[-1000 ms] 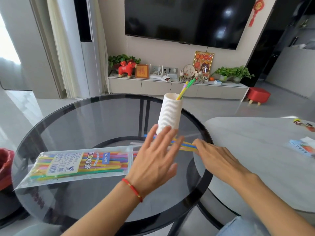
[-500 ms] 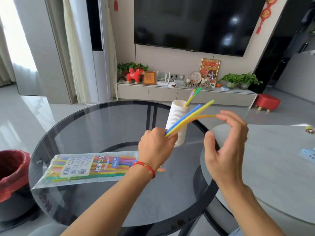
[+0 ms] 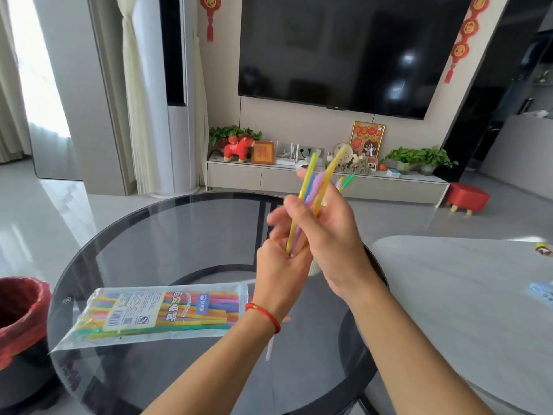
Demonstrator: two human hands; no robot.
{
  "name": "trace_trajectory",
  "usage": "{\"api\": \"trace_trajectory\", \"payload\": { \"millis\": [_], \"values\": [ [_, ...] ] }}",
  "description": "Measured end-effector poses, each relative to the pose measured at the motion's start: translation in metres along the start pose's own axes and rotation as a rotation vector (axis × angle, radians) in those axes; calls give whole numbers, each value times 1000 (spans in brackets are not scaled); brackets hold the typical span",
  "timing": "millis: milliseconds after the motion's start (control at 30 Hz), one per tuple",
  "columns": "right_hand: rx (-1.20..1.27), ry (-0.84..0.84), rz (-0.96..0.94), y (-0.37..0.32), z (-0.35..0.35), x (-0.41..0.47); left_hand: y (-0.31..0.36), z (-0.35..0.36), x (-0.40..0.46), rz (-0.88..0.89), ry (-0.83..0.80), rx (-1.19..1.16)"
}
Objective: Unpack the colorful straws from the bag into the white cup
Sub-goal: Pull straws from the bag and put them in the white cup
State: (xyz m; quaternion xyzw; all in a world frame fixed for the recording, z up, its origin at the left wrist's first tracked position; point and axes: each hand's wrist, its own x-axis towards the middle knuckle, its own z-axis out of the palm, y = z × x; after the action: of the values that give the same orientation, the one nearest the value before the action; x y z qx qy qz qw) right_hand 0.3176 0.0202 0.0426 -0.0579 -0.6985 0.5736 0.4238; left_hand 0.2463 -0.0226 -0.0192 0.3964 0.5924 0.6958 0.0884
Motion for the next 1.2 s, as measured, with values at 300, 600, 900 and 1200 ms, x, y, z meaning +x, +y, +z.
{"api": "trace_trajectory", "payload": {
  "millis": [300,600,900,1200],
  "values": [
    [29,-95,206,59,16,-20,-62,-19,-36,-114,-75,25],
    [51,-87,361,91,29,-41,-96,-31,-58,-203,-137,15],
    [61,40,152,59,29,-20,-96,-29,-61,-248,-156,1],
    [218,36,296,54,30,-13,-100,-30,-62,-279,-166,24]
  ]
}}
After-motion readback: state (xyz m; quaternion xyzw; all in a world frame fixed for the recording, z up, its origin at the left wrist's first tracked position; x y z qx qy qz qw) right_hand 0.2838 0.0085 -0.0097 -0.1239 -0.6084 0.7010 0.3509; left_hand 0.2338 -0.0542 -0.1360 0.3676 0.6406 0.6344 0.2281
